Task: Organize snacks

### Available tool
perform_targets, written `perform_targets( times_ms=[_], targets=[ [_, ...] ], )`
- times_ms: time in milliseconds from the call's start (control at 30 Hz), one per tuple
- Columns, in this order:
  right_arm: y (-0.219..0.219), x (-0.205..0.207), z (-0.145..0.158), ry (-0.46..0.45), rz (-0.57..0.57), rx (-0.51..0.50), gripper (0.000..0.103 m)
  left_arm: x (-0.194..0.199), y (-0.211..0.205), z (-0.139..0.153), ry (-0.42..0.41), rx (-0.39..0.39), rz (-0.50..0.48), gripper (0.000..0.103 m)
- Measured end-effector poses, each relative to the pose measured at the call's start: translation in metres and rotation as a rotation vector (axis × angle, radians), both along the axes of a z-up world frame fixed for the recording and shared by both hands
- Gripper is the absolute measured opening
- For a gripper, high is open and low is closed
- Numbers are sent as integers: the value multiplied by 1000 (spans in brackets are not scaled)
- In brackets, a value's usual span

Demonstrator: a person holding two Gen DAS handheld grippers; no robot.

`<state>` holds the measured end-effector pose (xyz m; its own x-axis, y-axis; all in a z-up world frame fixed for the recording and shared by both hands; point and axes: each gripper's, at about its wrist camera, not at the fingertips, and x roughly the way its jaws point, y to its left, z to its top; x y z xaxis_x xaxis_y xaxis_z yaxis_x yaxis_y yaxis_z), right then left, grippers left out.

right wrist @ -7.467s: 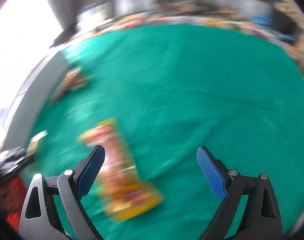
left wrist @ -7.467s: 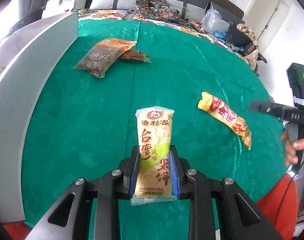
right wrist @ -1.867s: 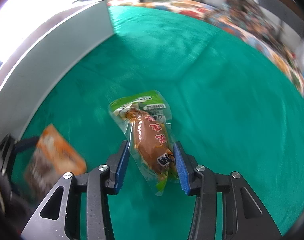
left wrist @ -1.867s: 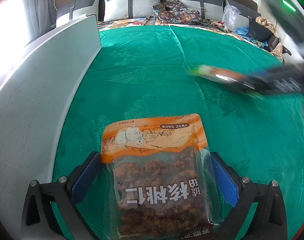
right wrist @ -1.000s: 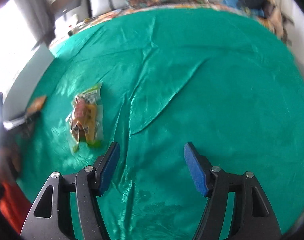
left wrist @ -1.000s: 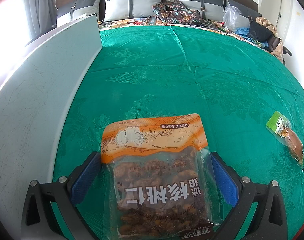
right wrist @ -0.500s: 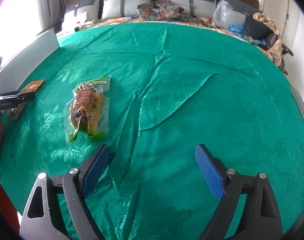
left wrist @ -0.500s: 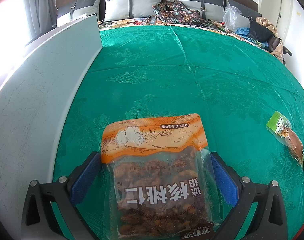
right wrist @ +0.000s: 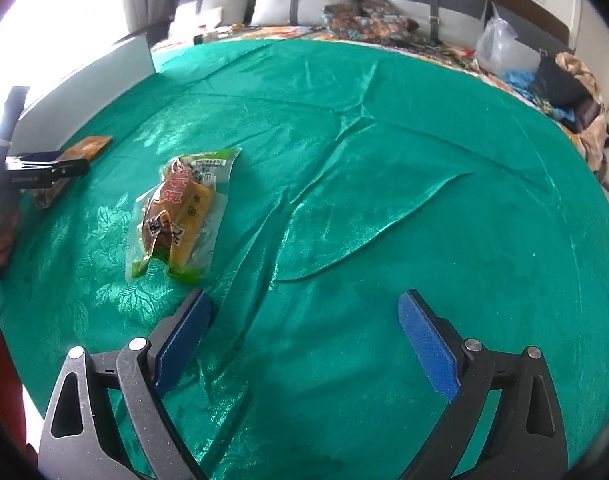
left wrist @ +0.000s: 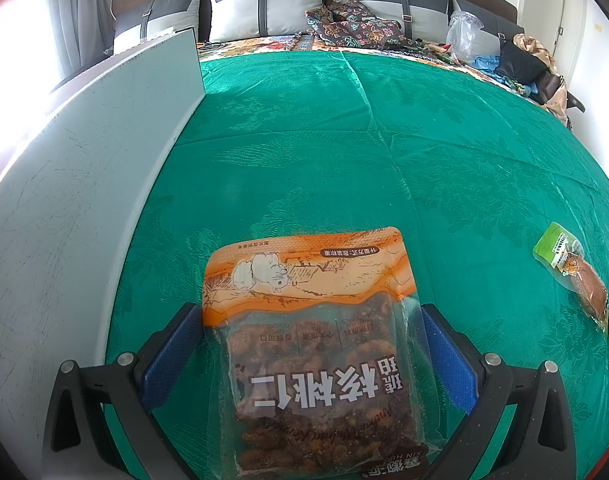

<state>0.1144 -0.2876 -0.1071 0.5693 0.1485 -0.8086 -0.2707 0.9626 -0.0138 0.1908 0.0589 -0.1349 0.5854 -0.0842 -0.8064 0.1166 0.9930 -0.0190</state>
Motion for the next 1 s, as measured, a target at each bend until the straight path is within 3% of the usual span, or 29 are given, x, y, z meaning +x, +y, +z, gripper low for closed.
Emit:
perform_targets(
  times_ms=[1000],
  targets=[
    [-1, 1, -2, -1, 4, 4, 97, 1, 0, -1, 1, -1, -2, 103]
  ],
)
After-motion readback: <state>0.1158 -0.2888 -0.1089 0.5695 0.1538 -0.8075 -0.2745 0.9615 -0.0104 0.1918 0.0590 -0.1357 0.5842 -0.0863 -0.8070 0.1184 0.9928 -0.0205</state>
